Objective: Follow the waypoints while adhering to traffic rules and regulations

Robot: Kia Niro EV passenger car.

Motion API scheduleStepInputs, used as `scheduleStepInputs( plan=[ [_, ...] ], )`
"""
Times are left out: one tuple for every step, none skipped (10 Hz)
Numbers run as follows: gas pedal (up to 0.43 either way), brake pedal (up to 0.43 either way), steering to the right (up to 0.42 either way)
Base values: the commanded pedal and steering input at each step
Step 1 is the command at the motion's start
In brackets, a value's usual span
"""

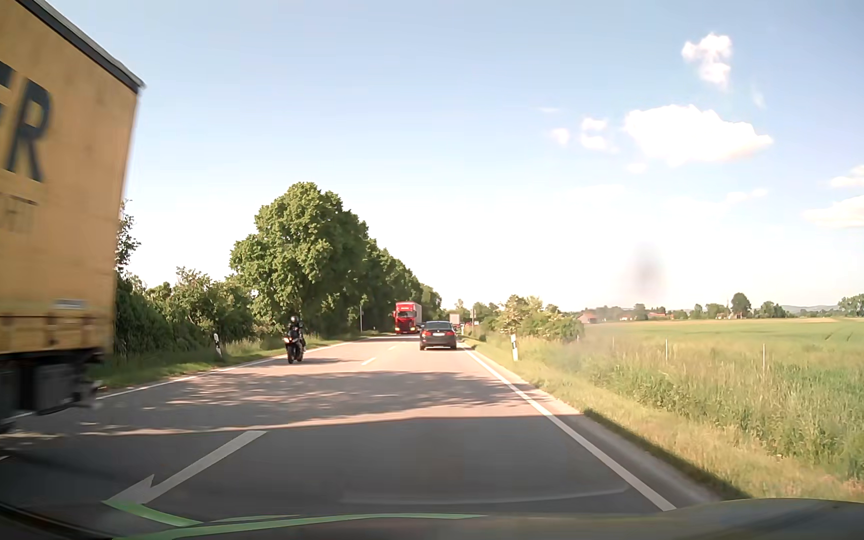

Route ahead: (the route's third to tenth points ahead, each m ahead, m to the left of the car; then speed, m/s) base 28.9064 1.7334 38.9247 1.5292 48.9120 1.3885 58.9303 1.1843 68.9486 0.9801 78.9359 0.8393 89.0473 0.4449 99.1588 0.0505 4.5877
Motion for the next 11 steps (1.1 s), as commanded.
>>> scheduleStepInputs(
  plan=[
    [0.098, 0.0, 0.003],
    [0.098, 0.0, 0.002],
    [0.098, 0.0, 0.002],
    [0.098, 0.0, 0.001],
    [0.098, 0.0, 0.0],
    [0.098, 0.0, 0.0],
    [0.098, 0.0, 0.0],
    [0.098, 0.0, -0.001],
    [0.098, 0.0, -0.001],
    [0.098, 0.0, -0.001],
    [0.098, 0.0, -0.001]
  ],
)
